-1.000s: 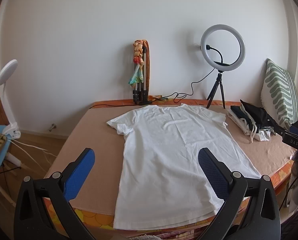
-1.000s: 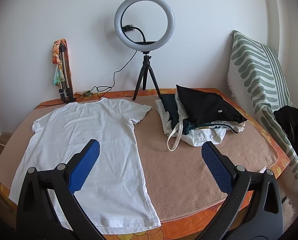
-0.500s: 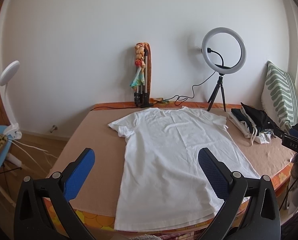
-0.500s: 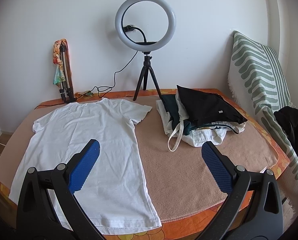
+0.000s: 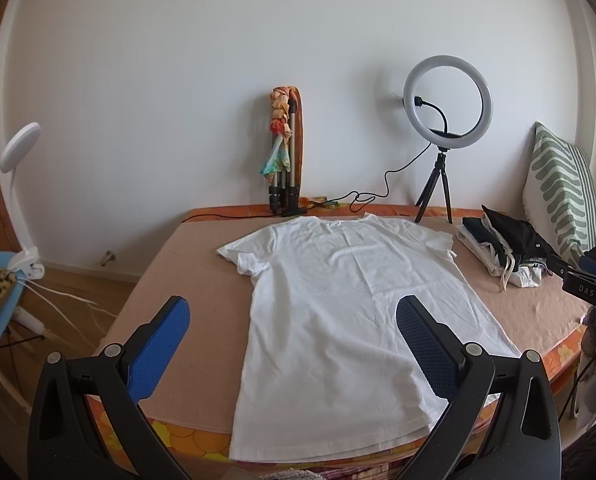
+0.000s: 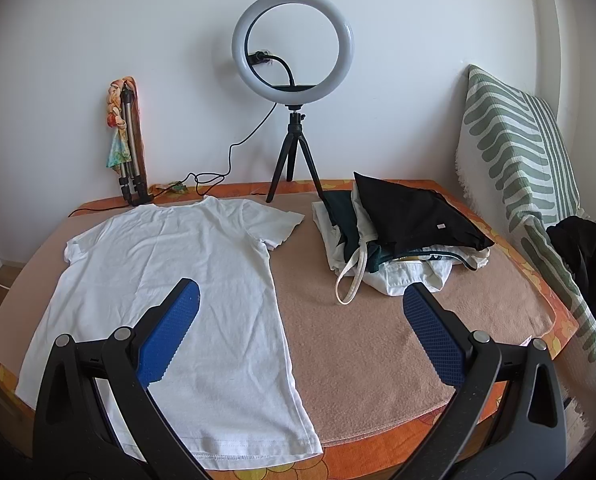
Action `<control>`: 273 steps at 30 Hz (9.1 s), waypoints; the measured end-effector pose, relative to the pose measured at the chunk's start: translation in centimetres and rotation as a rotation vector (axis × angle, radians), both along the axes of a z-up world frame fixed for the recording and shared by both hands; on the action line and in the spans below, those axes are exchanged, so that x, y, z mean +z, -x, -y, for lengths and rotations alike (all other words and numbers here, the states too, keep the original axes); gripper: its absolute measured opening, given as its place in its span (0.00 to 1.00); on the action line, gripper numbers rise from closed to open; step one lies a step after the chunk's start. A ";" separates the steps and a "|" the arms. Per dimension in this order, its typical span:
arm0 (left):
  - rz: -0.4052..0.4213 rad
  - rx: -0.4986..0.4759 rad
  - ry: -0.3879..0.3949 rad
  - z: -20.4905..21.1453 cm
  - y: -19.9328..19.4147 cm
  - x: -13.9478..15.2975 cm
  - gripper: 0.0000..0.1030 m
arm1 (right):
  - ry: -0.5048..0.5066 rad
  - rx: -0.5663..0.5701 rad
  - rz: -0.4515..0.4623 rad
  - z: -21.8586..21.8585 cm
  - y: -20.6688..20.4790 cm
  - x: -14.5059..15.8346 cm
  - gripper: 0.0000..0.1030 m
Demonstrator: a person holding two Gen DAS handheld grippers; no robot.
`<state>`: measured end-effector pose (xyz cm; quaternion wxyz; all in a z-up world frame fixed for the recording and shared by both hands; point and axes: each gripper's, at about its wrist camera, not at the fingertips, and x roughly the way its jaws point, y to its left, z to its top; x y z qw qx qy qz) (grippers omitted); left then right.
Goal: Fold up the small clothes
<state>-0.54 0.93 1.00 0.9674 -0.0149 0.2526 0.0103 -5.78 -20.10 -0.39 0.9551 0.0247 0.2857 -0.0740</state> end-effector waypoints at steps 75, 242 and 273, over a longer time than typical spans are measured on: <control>-0.480 -0.039 0.255 -8.9 -1.9 -15.8 0.43 | -0.106 0.671 -0.276 -32.0 -24.2 -0.1 0.83; -0.323 -0.595 0.325 23.2 -6.7 -14.3 0.05 | -0.156 0.254 -0.533 6.8 -39.2 -17.7 0.62; -0.256 -0.409 0.426 14.3 -3.0 -14.3 0.05 | 0.052 0.412 -0.404 -11.5 -38.6 -6.6 0.06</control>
